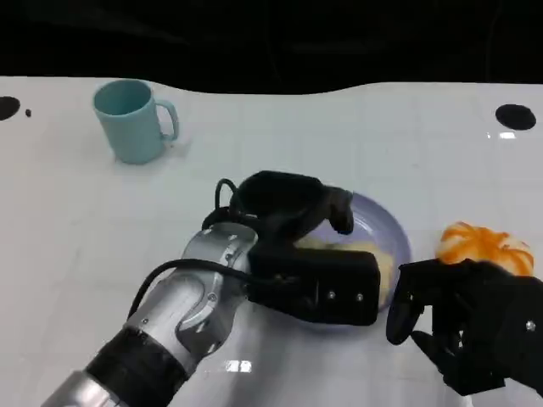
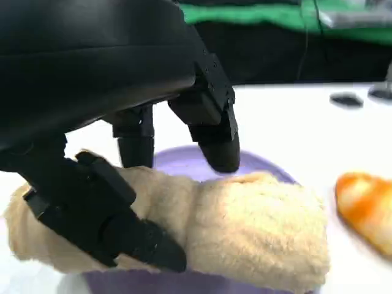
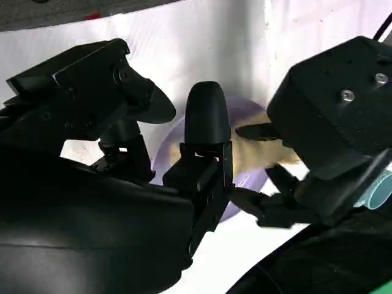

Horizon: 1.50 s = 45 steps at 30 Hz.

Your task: Grasp the towel on the left side of the plate with the left hand and place it into the plate.

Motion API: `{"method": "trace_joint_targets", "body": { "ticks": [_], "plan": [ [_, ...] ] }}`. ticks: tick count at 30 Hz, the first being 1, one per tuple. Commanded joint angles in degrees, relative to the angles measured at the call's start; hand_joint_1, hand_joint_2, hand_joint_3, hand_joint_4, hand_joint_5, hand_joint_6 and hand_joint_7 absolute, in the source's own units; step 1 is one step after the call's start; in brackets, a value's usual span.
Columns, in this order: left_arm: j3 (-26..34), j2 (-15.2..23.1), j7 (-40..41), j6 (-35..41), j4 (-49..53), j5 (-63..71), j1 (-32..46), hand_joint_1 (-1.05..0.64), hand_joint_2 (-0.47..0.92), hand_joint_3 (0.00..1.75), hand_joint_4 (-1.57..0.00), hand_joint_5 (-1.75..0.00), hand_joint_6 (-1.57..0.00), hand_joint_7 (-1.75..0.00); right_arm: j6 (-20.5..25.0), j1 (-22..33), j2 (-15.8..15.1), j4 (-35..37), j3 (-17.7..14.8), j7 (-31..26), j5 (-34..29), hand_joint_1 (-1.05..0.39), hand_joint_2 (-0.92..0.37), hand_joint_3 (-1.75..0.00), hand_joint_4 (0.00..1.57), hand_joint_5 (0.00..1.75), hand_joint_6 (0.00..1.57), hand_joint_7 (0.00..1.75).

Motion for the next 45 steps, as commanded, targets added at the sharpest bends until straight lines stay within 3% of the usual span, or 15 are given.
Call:
{"method": "trace_joint_targets", "body": {
  "ticks": [1,6,13,18,23,31,34,35,37,38,41,45],
  "plan": [
    [-0.38,1.43,-1.44,0.88,-2.27,1.12,-0.75,-0.49,0.92,0.08,-0.09,-0.63,-0.32,0.0,0.71,-0.35,-0.51,-0.64,-0.03,-0.09,-0.11,-0.02,-0.59,-1.03,0.72,1.75,0.69,1.41],
    [-0.24,2.41,-0.67,0.44,-3.53,1.77,0.22,-0.58,0.92,0.08,0.0,-0.6,-0.21,0.0,0.41,-0.29,-0.91,-0.59,-0.02,0.09,-0.24,-0.03,-0.6,-1.03,0.72,1.75,0.68,1.41],
    [3.46,4.31,-6.05,1.4,-9.59,-3.67,2.09,-0.53,0.92,0.14,-0.03,-0.64,-0.28,-0.04,0.15,-0.39,-0.93,-0.34,0.23,0.04,-0.47,-0.03,-0.6,-1.02,0.71,1.75,0.68,1.41],
    [7.84,6.69,-13.19,3.26,-16.65,-10.69,4.26,-0.45,0.92,0.21,-0.26,-0.69,-0.5,-0.11,0.05,-0.34,-0.86,-0.28,0.06,-0.01,-0.4,-0.03,-0.6,-1.02,0.71,1.75,0.68,1.4],
    [12.12,8.3,-17.01,6.05,-23.66,-16.55,7.62,-0.43,0.92,0.23,-0.6,-0.57,-0.65,-0.08,0.04,-0.18,-0.77,-0.17,-0.19,-0.06,-0.25,-0.03,-0.6,-1.03,0.72,1.75,0.69,1.4],
    [20.84,9.34,-18.86,10.08,-33.52,-28.8,15.67,-0.26,0.92,0.22,-0.81,-0.63,-0.83,-0.13,-0.95,-0.15,-0.88,0.37,-0.58,0.08,0.11,-0.02,-0.59,-1.05,0.72,1.75,0.69,1.4],
    [24.57,8.67,-18.65,12.05,-36.98,-34.74,19.42,-0.17,0.91,0.28,-0.75,-0.95,-0.89,-0.12,-0.51,-0.25,-0.77,0.41,-0.7,0.07,0.21,-0.02,-0.58,-1.05,0.72,1.75,0.69,1.41],
    [25.59,8.49,-18.57,12.19,-37.7,-36.74,20.49,-0.14,0.9,0.31,-0.74,-1.03,-0.9,-0.13,-0.58,-0.24,-0.69,0.5,-0.77,0.03,0.29,-0.02,-0.58,-1.05,0.72,1.75,0.69,1.42],
    [27.69,8.09,-18.43,13.63,-39.59,-40.66,22.6,-0.11,0.72,0.68,-0.72,-1.19,-0.91,-0.22,-0.76,-0.21,-0.68,0.63,-0.83,0.01,0.34,-0.02,-0.58,-1.04,0.72,1.75,0.69,1.42],
    [28.59,7.89,-18.31,15.14,-40.7,-42.41,23.42,-0.1,0.62,0.89,-0.71,-1.25,-0.92,-0.34,-0.88,-0.21,-0.75,0.67,-0.8,0.01,0.3,-0.02,-0.58,-1.04,0.72,1.75,0.69,1.42],
    [31.0,8.33,-17.84,22.36,-45.15,-46.69,25.49,-0.14,0.56,1.03,-0.71,-1.34,-0.85,-0.66,-1.05,-0.23,-0.94,0.66,-0.7,0.06,0.16,-0.02,-0.57,-1.05,0.73,1.75,0.69,1.42],
    [35.51,8.67,-17.24,34.31,-51.49,-53.33,27.53,-0.13,0.47,1.19,-0.7,-1.47,-0.79,-0.92,-0.25,-0.33,-0.9,0.44,-0.74,0.09,0.15,-0.02,-0.57,-1.05,0.72,1.75,0.69,1.41]
  ]
}}
